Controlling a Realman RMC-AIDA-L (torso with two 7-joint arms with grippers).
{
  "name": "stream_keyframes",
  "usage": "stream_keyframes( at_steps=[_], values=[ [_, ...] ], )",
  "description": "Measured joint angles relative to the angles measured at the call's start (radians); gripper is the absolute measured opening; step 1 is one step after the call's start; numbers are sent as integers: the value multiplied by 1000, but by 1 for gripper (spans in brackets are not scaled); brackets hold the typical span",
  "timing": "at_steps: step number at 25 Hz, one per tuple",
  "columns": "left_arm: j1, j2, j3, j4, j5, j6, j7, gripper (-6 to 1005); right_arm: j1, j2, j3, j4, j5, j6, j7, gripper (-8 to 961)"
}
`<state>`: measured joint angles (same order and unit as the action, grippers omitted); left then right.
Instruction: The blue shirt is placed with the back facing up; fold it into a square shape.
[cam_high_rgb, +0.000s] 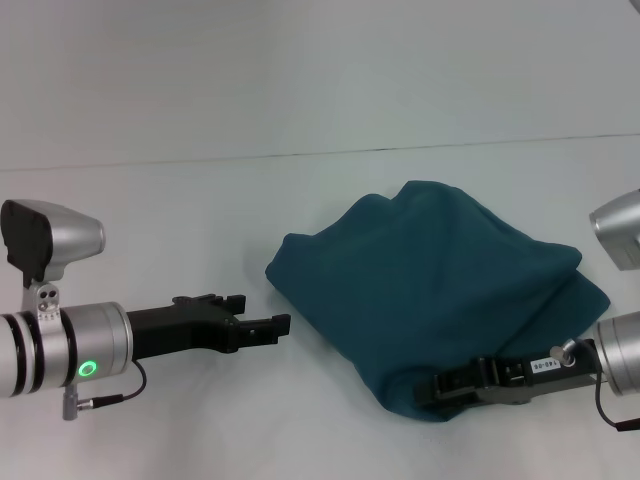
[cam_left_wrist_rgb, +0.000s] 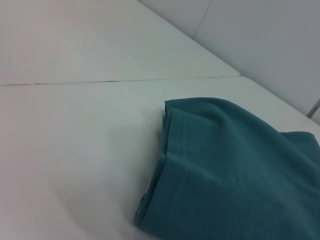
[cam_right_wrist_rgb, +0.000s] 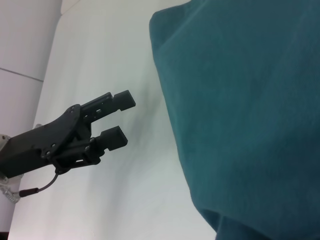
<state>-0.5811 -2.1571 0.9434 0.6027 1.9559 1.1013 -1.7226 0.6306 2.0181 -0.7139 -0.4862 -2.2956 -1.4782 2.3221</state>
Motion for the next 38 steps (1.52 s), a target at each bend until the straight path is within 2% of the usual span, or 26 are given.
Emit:
stream_keyframes(
  at_steps=[5,10,18,24,30,38],
  values=[
    [0,0,0,0,1,0,0,874,5,7,-3,0,0,15,3,485],
    [-2,0,0,0,2,0,0,874,13,14,-9,0,0,16,0,303],
    [-3,1,0,0,3,0,0,873,11,16,-13,-9,5,12,-17,70],
    [-3,2,0,0,2,0,0,873,3,16,2,-13,8,-18,-52,17],
    [-3,2,0,0,1,0,0,874,-8,13,36,-15,18,-90,-126,19],
    [-3,2,0,0,0,-2,0,873,-55,-6,46,-16,22,-112,-144,19]
  ],
)
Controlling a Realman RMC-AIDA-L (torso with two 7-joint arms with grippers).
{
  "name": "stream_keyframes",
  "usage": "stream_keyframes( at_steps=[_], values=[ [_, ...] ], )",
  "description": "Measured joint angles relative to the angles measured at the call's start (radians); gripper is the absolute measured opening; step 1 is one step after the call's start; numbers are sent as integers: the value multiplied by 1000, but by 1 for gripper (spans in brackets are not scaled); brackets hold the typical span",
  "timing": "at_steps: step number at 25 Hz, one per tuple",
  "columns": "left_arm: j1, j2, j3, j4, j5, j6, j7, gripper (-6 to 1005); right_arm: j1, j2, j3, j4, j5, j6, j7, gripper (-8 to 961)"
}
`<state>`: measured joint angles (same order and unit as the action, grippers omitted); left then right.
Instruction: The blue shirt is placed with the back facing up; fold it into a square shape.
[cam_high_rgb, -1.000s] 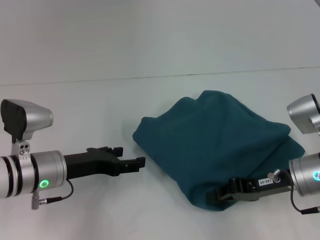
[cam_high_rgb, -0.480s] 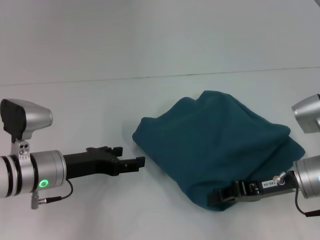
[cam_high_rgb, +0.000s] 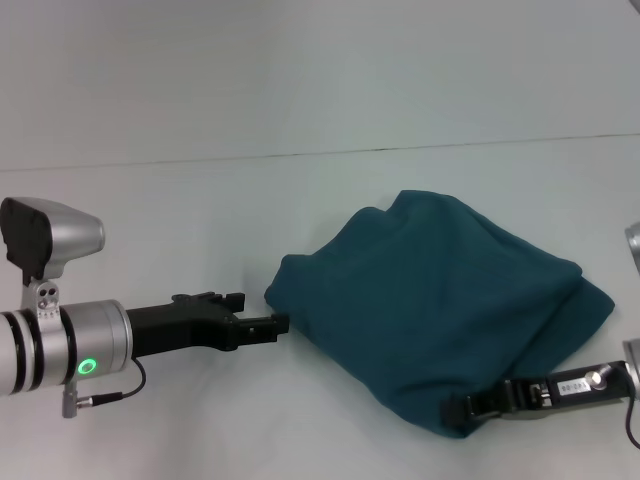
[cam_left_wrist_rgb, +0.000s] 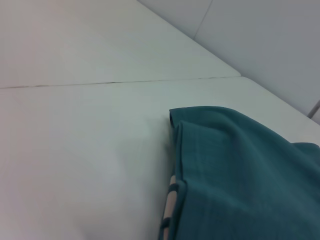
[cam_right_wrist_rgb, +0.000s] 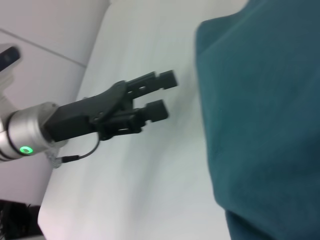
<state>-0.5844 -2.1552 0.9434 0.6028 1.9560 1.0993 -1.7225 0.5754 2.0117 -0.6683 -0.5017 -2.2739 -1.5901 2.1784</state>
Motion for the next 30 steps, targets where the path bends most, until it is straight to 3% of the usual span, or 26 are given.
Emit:
stream_keyframes(
  at_steps=[8,13,15,20,24,30],
  values=[
    [-1,-1,0,0,0,-1,0,874,-22,-19,-8,7,-18,16,2,20],
    [-1,0,0,8,0,-3,0,874,-36,-48,-5,4,-20,-13,-18,20],
    [-2,0,-6,13,0,-4,0,874,-47,-64,17,-1,-4,-41,-38,148],
    [-5,0,-26,33,-2,-5,0,873,-63,-94,126,-2,42,-132,-105,356],
    [-18,-2,-38,38,-28,-27,-2,873,-63,-99,189,-4,88,-156,-148,476],
    [-61,-6,-24,2,-37,-70,0,873,-52,-103,203,-27,163,-166,-167,607]
  ],
)
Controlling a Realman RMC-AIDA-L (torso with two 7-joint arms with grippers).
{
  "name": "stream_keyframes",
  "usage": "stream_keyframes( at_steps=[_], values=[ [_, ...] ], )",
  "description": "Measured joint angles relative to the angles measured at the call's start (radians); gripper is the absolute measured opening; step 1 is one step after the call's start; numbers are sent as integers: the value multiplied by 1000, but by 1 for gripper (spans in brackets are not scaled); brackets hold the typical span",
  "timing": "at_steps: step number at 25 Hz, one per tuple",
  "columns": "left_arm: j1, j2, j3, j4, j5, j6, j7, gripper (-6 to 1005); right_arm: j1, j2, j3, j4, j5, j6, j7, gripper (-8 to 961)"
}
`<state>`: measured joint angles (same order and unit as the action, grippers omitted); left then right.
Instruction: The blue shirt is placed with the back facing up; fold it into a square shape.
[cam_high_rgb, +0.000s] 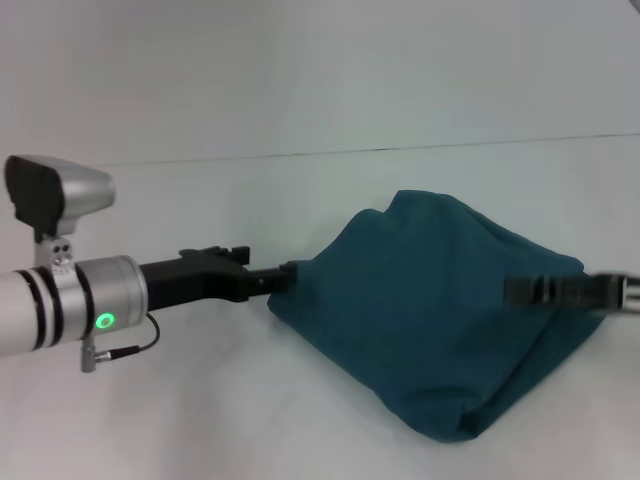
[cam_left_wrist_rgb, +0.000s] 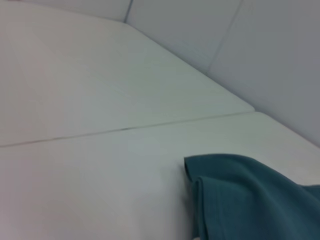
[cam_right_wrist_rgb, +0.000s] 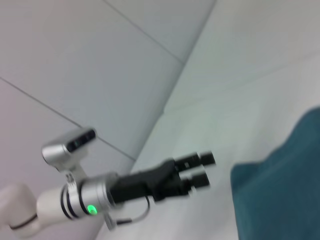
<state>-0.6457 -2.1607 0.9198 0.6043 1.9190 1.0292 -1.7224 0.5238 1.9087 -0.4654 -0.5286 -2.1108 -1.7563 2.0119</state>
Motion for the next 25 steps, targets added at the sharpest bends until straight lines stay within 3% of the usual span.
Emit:
stream_keyframes(
  at_steps=[6,13,25],
  values=[
    [-10,-2,71,-16,0,-11,20,874,5,-21,3,-43,93,-4,47,726],
    [-11,-5,126,-27,1,-74,46,874,14,-24,5,-63,105,-3,73,889],
    [-21,-5,169,-28,8,-108,119,873,10,-22,9,-65,106,6,73,896]
  ],
)
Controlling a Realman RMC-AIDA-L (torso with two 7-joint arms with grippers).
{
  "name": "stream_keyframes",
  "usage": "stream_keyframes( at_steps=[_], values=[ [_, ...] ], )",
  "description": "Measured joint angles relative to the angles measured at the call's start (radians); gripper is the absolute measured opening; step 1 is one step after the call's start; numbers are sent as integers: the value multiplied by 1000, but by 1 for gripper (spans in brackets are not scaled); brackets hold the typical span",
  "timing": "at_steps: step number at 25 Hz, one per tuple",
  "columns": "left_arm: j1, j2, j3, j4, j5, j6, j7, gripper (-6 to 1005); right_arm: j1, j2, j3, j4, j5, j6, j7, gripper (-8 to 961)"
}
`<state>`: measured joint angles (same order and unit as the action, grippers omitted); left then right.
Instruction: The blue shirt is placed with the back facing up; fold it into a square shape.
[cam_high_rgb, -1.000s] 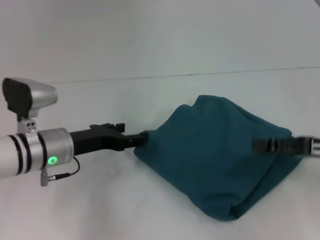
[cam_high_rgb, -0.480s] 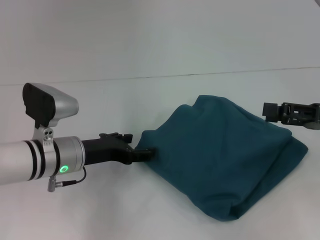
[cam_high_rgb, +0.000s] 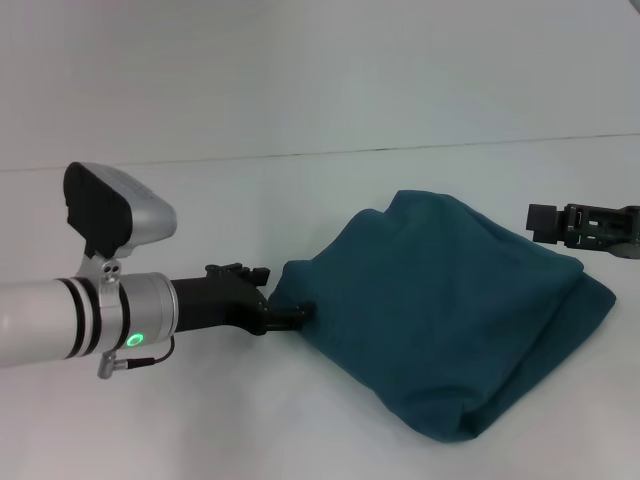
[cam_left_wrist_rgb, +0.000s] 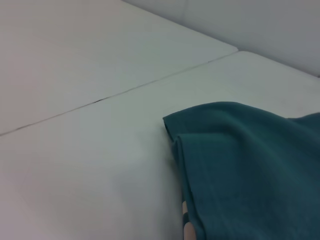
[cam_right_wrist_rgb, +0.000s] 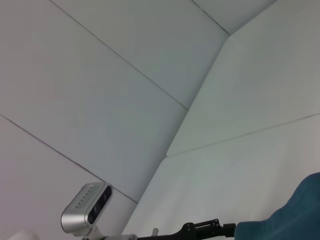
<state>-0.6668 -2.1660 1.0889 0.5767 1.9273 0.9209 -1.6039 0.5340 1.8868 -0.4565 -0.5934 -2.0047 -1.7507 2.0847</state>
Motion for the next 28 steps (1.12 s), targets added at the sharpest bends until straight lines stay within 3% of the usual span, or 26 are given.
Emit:
stream_keyframes(
  at_steps=[11,28],
  values=[
    [-5,2,30,5,9,5,26,874,-4,3,2,0,0,13,0,897],
    [-7,1,85,25,14,1,32,719,-6,6,2,5,0,20,-6,897]
  ],
)
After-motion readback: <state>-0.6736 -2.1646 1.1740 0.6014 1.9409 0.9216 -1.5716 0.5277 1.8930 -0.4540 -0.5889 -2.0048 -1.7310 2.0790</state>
